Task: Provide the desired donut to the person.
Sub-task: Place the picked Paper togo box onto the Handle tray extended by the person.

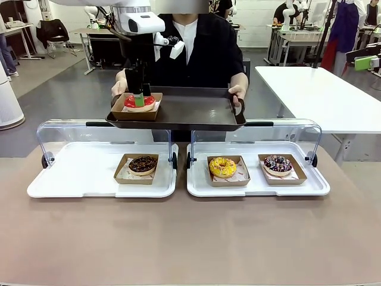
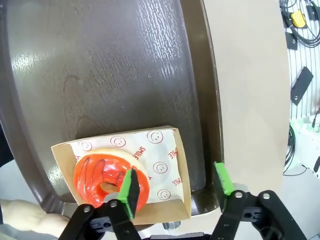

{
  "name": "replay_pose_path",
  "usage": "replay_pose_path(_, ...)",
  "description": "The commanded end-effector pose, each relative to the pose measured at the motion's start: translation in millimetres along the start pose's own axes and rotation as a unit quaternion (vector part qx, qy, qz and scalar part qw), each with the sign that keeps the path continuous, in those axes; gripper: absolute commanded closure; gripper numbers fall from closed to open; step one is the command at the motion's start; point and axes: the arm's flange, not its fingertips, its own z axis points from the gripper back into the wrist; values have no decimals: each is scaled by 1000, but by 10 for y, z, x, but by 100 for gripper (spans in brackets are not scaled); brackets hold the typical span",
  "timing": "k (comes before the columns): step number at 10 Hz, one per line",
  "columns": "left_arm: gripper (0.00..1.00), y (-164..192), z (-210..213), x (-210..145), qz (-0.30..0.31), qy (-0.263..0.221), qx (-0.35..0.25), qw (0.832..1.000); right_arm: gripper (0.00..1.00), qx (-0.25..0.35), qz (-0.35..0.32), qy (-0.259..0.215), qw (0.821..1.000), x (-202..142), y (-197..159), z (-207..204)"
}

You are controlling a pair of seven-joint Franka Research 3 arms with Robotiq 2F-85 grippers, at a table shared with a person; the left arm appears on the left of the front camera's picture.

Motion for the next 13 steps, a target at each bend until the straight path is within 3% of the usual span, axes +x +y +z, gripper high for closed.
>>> replay_pose_path(1,0,29,67,-5,-5,-7,-10,1000,0,1,1,-9,1000,13,-12,-13)
replay_pose_path(7,0,-31,115,-69,-8,-3,-17,1000,0,1,1,-9,1000,13,-12,-13)
replay_pose_path(13,0,-557,424,-855,11,-36,24,999,0,1,1,-9,1000,13,-12,-13)
